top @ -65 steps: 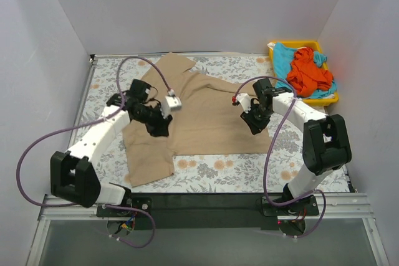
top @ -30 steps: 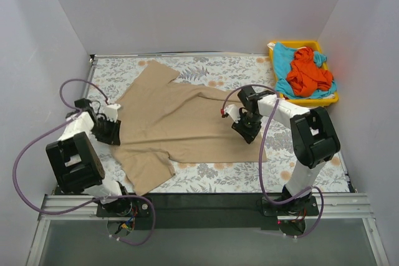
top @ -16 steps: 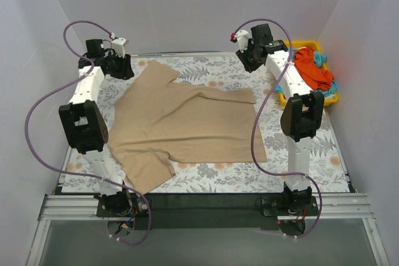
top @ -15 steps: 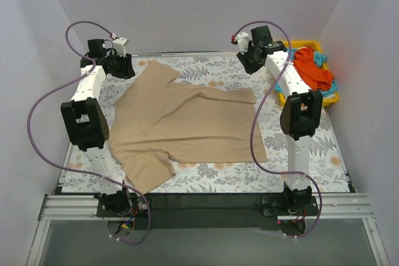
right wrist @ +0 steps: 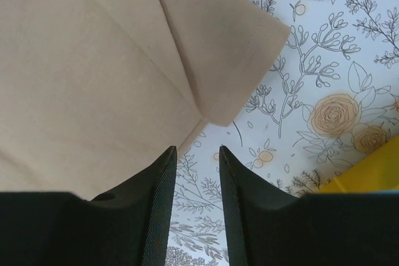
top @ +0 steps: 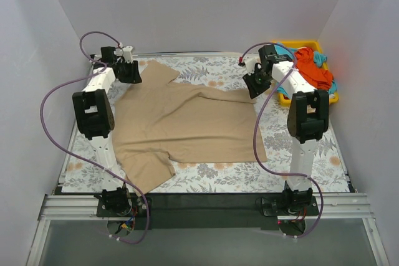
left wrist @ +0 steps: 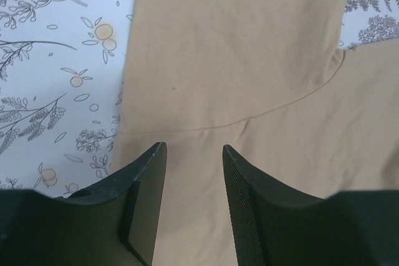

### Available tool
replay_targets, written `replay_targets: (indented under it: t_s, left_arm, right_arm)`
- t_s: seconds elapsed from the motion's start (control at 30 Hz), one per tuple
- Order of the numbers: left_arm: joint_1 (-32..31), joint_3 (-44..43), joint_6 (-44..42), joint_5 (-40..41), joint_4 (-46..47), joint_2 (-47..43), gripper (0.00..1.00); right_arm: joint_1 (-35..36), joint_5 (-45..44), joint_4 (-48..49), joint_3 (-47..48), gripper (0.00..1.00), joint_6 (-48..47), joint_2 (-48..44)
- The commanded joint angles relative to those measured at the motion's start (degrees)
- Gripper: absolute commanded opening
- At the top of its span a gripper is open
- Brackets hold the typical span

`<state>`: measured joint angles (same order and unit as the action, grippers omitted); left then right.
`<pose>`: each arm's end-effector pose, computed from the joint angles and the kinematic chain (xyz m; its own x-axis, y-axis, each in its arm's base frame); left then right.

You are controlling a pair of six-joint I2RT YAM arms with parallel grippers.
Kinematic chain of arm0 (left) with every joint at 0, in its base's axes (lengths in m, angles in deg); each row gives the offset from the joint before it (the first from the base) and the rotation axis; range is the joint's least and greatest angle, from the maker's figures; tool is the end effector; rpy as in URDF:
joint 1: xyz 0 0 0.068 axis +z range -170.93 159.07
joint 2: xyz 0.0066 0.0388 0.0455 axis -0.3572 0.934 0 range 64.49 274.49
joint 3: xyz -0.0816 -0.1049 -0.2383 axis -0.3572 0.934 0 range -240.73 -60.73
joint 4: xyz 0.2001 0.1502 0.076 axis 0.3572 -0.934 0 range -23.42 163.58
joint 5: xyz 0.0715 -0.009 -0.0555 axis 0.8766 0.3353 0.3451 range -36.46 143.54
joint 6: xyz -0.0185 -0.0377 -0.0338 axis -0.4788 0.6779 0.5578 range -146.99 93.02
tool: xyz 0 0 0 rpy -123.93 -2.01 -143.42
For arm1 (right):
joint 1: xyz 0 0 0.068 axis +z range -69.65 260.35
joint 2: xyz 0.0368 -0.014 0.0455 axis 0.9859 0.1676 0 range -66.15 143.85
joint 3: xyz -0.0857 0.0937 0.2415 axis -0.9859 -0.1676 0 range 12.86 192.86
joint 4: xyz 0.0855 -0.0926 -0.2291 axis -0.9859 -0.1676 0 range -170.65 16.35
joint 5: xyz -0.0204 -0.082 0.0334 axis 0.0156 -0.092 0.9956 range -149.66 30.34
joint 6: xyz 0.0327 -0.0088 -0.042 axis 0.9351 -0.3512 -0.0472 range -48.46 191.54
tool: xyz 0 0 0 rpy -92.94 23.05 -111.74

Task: Fold and stack the t-shirts
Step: Flatten the tshirt out

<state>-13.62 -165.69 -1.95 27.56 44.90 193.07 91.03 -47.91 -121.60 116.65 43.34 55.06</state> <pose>0.4960 0.0478 0.1929 -0.7751 -0.4829 -0.4074 -0.1950 0.7962 -0.5728 0.4447 0.0913 0.2242 -0.6621 -0.5958 -0.4547 -0.6556 0.7544 -0.0339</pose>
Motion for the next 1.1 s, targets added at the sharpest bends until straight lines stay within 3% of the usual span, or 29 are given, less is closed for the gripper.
replay_targets:
  t_s: [0.0,0.87,0.97,1.07]
  left_arm:
    - [-0.54,-2.08,0.98,0.58,3.19,-2.01,0.4]
    - [-0.72,-3.58,1.42,3.92,6.1,3.61,0.4]
    - [-0.72,-3.66,1.86,3.74,6.45,4.32,0.4]
    - [-0.72,-3.49,1.86,3.83,6.71,4.58,0.4]
  right_arm:
    - [-1.01,1.35,0.66,-1.66,0.33,1.57,-2.73]
    - [-4.44,5.92,4.88,-2.89,0.33,8.69,7.11]
    - [-4.61,6.27,5.14,-2.8,0.25,8.78,7.38]
    - [-4.88,6.8,5.23,-2.63,0.06,8.87,7.03]
